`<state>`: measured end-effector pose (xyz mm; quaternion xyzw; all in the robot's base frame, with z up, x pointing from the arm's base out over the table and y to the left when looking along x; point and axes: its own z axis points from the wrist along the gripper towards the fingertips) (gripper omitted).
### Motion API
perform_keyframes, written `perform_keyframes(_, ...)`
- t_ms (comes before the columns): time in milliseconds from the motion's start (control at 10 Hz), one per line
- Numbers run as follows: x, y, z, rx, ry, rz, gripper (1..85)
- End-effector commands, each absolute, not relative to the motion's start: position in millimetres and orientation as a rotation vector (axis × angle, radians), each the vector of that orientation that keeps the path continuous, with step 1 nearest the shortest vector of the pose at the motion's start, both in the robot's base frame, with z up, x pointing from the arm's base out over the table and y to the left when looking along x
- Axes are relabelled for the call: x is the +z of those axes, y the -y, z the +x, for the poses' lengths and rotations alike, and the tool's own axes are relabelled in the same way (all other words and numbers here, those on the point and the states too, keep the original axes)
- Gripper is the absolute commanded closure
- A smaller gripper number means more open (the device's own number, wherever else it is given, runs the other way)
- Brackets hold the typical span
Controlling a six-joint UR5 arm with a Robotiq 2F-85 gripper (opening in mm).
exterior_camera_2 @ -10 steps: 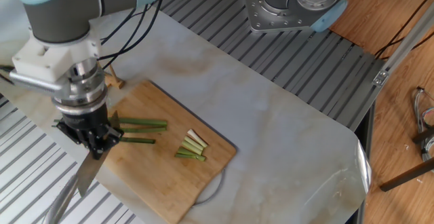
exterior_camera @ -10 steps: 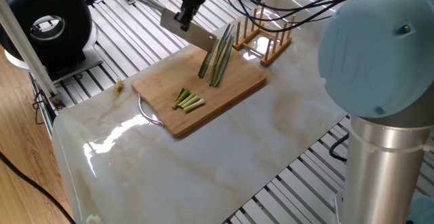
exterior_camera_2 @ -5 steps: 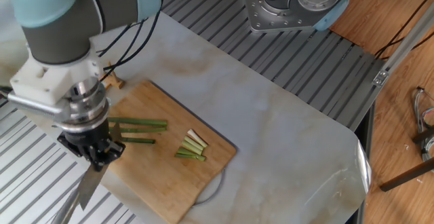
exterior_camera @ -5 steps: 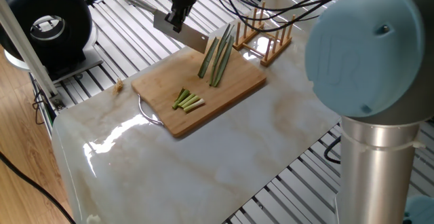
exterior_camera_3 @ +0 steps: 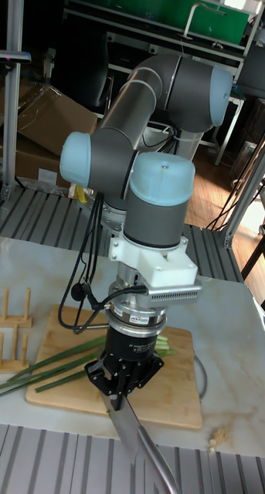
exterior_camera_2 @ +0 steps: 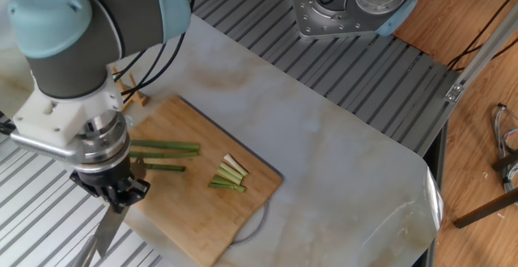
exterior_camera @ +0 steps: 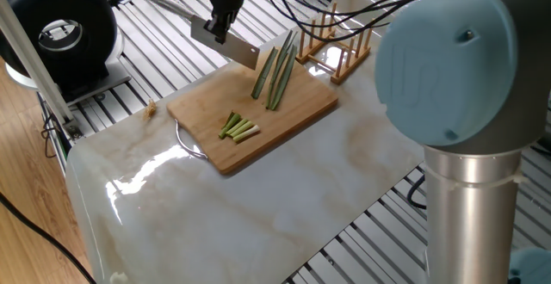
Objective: Chop the green garlic
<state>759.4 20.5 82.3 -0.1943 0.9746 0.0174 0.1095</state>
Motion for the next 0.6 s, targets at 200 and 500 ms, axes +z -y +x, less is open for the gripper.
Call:
perform_keyframes(200,72.3,-17.0,747.4,0.065,-2.905,-0.573,84.3)
perform_keyframes(500,69.5,-18.0,736.0,0.08,-2.928,-0.565,84.3)
